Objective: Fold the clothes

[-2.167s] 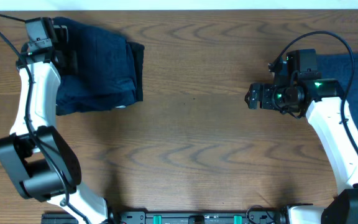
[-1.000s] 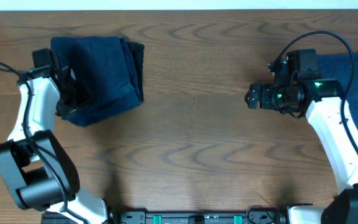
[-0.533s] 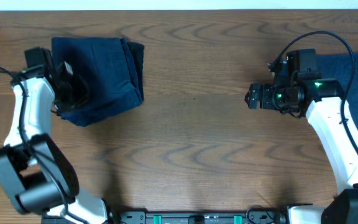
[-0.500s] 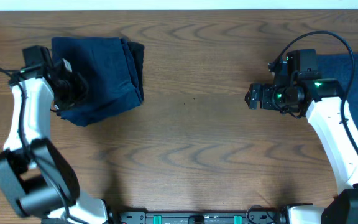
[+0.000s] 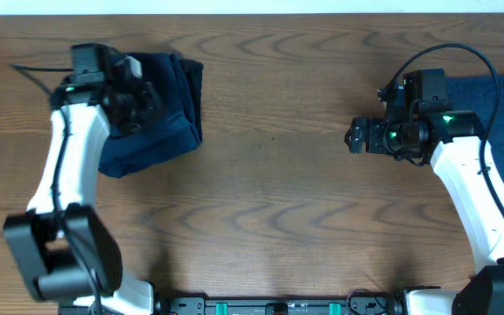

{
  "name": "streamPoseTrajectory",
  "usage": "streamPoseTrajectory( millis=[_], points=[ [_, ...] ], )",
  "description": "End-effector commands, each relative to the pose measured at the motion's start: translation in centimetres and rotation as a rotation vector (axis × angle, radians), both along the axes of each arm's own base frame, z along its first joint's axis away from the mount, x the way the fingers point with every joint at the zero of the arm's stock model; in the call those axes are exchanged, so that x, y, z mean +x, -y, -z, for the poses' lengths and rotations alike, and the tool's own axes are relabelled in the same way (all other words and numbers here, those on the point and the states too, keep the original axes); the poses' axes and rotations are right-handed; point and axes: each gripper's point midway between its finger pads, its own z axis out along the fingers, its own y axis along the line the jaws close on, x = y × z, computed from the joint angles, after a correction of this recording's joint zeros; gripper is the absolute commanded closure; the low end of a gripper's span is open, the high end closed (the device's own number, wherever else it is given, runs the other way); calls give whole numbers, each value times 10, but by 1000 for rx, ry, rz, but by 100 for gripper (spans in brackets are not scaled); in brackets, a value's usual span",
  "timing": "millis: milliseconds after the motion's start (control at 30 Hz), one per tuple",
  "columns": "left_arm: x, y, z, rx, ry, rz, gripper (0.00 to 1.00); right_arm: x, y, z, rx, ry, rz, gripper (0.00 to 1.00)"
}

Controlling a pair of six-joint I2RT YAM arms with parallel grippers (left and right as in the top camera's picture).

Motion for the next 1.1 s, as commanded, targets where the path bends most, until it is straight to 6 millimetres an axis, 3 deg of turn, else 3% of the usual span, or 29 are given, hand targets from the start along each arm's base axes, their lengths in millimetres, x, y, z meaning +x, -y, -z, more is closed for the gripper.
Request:
streamPoseTrajectory(
  millis=[0, 133, 267, 400, 600, 633, 667, 700, 800, 900, 1067],
  points=[
    [-7, 19, 36, -17, -100, 41, 89, 1, 1, -1, -5, 3, 4, 1],
    [-12, 29, 62, -21, -171, 64, 89, 1, 2, -1, -5, 3, 4, 1],
    [-10, 27, 63, -22, -169, 58, 89, 1, 1, -1, -5, 3, 4, 1],
    [-1, 25, 32, -18, -96, 53, 89, 1, 1, -1, -5, 3, 4, 1],
    [2, 20, -52, 20, 141, 40, 86, 1, 1, -1, -5, 3, 4, 1],
    [1, 15, -62, 40, 171, 27, 78, 1, 1, -1, -5, 3, 4, 1],
    [0, 10, -74, 66, 202, 10, 59, 1, 1, -1, -5, 3, 4, 1],
    [-2, 4, -82, 91, 226, -7, 48, 1, 1, -1, -5, 3, 4, 1],
    [-6, -14, -102, 171, 279, -65, 35, 1, 1, -1, -5, 3, 4, 1],
    [-9, -25, -112, 222, 304, -102, 2, 1, 2, -1, -5, 3, 4, 1],
    [-9, -26, -112, 226, 306, -104, 2, 1, 1, -1, -5, 3, 4, 1]
  ],
)
